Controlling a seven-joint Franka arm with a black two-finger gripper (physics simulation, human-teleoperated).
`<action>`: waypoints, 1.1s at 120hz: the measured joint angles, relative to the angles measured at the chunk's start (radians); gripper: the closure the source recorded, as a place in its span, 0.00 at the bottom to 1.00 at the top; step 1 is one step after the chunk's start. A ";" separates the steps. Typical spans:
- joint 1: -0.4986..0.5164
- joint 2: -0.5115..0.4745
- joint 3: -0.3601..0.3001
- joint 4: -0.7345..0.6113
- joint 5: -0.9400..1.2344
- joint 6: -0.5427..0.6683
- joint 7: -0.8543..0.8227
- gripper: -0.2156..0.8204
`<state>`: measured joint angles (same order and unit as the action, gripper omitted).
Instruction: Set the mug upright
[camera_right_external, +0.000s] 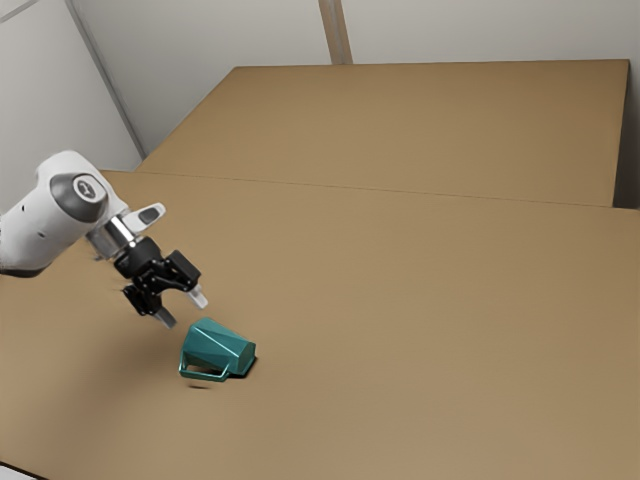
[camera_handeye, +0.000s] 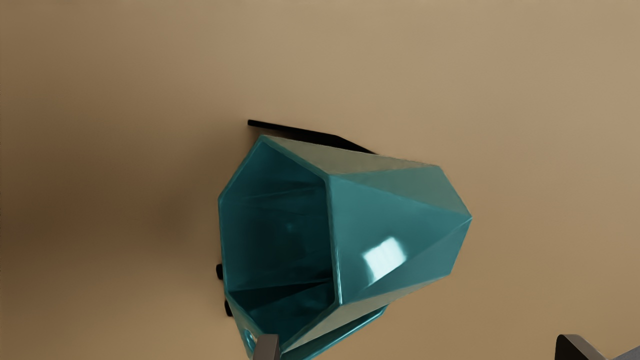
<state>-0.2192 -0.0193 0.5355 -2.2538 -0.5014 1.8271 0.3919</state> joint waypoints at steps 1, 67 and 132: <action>-0.001 0.003 0.000 0.001 -0.001 0.002 0.003 0.21; 0.001 0.083 0.001 -0.023 -0.111 0.064 0.154 0.21; 0.011 0.092 0.041 -0.077 -0.222 0.039 0.235 0.22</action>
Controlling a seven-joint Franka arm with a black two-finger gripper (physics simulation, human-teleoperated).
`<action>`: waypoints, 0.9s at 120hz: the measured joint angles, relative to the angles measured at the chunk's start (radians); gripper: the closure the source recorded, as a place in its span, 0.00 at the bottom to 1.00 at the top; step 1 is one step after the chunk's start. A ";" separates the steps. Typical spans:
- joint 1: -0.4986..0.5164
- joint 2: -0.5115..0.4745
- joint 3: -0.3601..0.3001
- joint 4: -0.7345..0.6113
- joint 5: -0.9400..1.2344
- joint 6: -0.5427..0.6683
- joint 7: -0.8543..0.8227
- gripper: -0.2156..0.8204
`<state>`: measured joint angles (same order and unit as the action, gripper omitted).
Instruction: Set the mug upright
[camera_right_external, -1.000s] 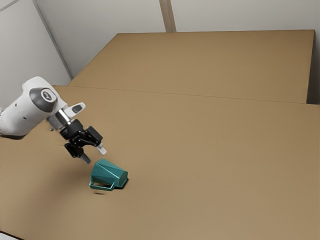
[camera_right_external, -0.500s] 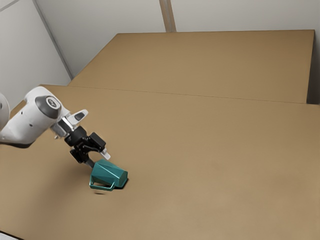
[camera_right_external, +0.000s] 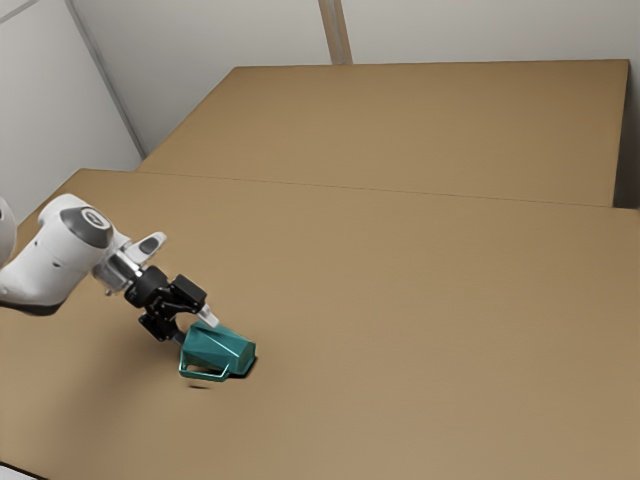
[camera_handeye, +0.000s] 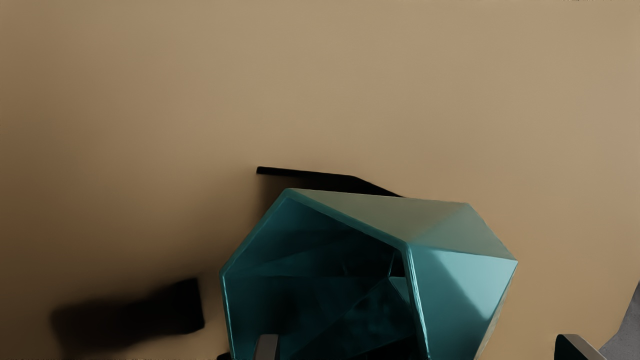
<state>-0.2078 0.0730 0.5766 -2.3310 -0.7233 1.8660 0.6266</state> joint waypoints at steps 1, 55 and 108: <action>0.000 0.000 0.000 -0.001 -0.002 0.000 0.001 0.22; -0.013 0.000 0.002 -0.032 -0.065 -0.005 0.030 0.51; -0.018 -0.006 0.000 -0.027 -0.077 -0.001 0.039 0.76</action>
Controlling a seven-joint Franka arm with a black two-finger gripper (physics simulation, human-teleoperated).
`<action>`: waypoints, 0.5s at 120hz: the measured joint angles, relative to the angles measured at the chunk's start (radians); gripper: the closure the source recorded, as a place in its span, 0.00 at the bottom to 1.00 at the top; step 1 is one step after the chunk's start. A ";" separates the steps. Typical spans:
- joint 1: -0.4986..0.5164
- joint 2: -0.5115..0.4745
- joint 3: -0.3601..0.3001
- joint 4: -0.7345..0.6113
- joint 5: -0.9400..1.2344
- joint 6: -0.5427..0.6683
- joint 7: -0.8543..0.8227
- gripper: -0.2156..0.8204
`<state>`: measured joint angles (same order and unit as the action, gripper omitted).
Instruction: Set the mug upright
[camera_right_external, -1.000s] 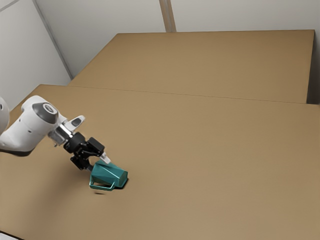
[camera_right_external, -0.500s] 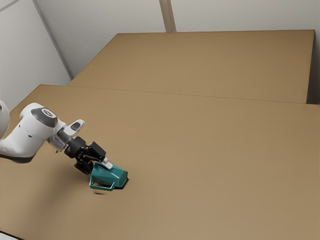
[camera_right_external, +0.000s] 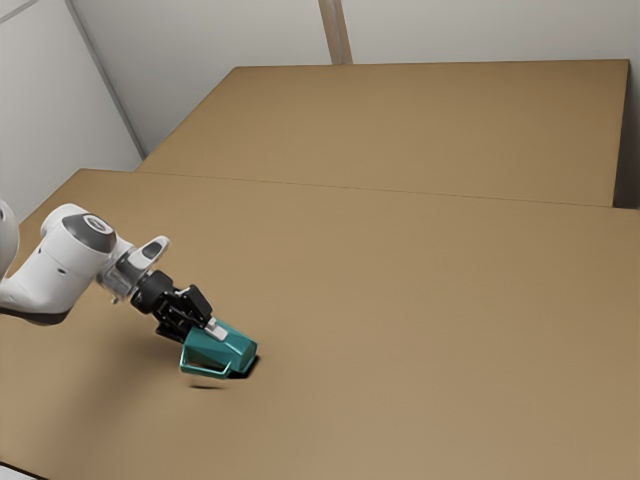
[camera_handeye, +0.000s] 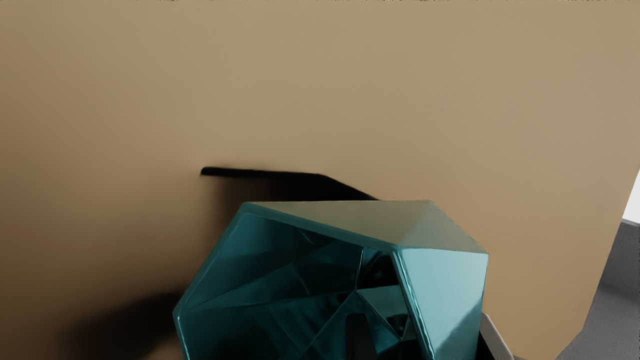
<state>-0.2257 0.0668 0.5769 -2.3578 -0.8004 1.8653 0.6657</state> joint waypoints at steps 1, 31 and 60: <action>0.000 0.000 0.000 0.001 -0.001 0.000 0.000 0.77; -0.019 -0.010 -0.003 0.011 -0.018 0.000 -0.002 0.88; -0.040 -0.034 -0.012 0.019 -0.025 -0.002 -0.010 0.93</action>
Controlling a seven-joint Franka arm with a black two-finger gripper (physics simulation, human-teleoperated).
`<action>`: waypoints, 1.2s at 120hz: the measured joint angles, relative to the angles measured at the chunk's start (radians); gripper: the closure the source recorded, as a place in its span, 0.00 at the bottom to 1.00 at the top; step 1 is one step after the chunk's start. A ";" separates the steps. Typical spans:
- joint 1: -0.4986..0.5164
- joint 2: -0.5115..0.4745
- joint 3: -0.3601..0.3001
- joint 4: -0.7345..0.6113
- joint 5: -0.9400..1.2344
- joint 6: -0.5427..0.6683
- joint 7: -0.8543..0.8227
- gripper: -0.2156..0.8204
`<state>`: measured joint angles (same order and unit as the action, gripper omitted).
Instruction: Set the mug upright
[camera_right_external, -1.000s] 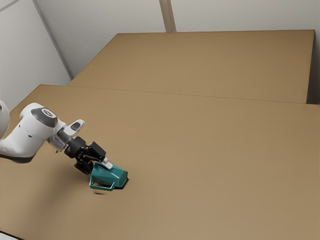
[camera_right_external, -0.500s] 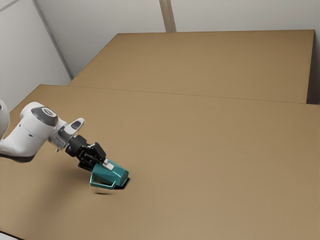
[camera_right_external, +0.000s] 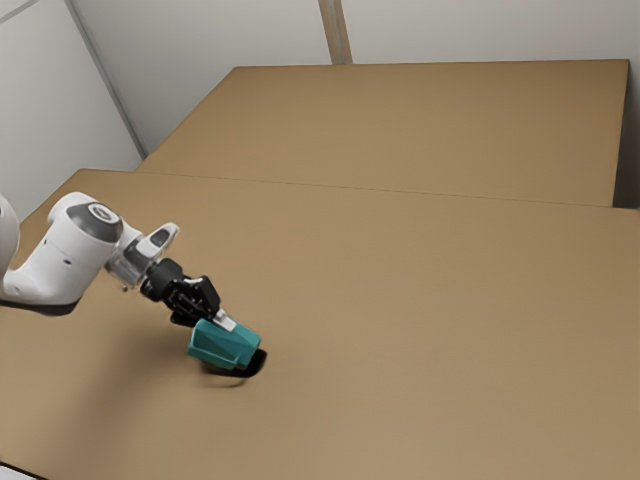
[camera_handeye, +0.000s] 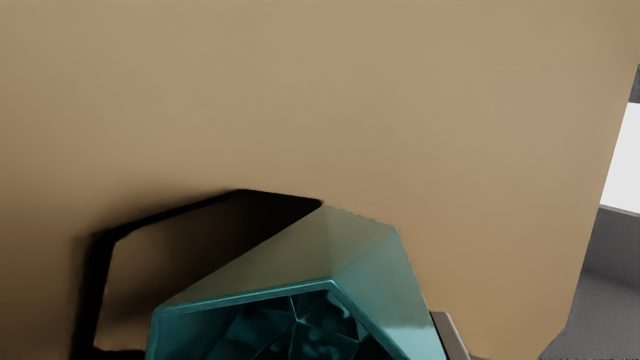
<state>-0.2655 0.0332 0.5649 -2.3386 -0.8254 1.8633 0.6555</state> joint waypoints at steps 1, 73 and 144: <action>-0.001 -0.001 0.000 0.001 0.000 0.000 0.000 0.94; 0.041 -0.020 -0.155 0.270 0.270 0.009 -0.082 0.96; -0.078 -0.005 -0.335 0.248 0.711 0.299 -0.149 0.96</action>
<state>-0.3436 0.0287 0.2302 -2.0902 -0.1146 2.1619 0.5064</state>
